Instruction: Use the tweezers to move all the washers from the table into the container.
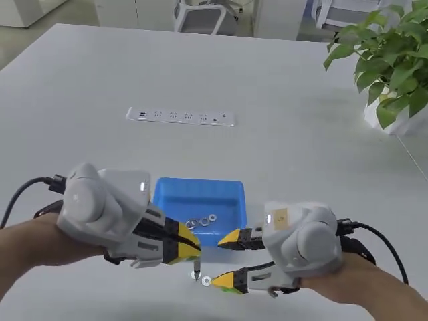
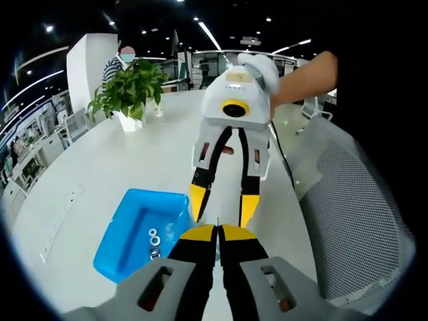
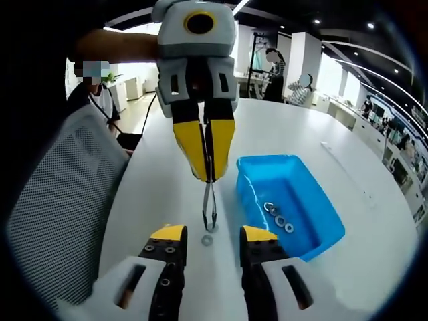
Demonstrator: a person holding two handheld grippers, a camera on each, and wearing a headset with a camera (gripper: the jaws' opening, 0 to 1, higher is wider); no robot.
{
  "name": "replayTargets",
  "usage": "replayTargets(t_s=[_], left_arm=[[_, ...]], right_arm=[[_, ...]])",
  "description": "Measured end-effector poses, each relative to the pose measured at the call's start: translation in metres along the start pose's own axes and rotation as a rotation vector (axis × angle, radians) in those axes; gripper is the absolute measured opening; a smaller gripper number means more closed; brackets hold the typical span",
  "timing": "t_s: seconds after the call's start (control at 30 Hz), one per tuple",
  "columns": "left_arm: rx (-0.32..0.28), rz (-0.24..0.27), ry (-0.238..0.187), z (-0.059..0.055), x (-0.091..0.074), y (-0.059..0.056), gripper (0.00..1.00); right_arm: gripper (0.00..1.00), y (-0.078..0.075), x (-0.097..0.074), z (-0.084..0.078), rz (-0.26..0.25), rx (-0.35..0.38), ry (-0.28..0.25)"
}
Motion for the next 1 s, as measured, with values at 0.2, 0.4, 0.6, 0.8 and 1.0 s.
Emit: replayTargets(t_s=[0.2,0.4,0.6,0.8,1.0], left_arm=[[-0.003,-0.008,0.001,0.000,0.001,0.000,0.05],[-0.007,-0.013,0.001,0.000,0.001,0.000,0.05],[-0.010,-0.014,0.001,-0.001,0.001,0.000,0.05],[-0.012,-0.014,0.001,-0.001,0.002,-0.001,0.05],[-0.014,-0.014,-0.001,0.000,0.003,-0.001,0.05]], right_arm=[[0.26,0.002,0.014,0.003,0.050,-0.015,0.006],[0.20,0.003,0.023,0.001,0.082,-0.050,0.029],[0.15,0.003,0.026,-0.001,0.095,-0.060,0.040],[0.12,0.005,0.029,0.000,0.106,-0.065,0.050],[0.10,0.007,0.030,-0.002,0.110,-0.076,0.074]])
Point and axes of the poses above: the centre of the closed fingertips' face, and the gripper's own axes: x roughly forward along the fingers, y roughly to its left, z roughly out of its top, the point moved 1 cm from there along -x, roughly backward along the fingers, and after that the axes turned 9 degrees about -y, right-handed, at the moved point
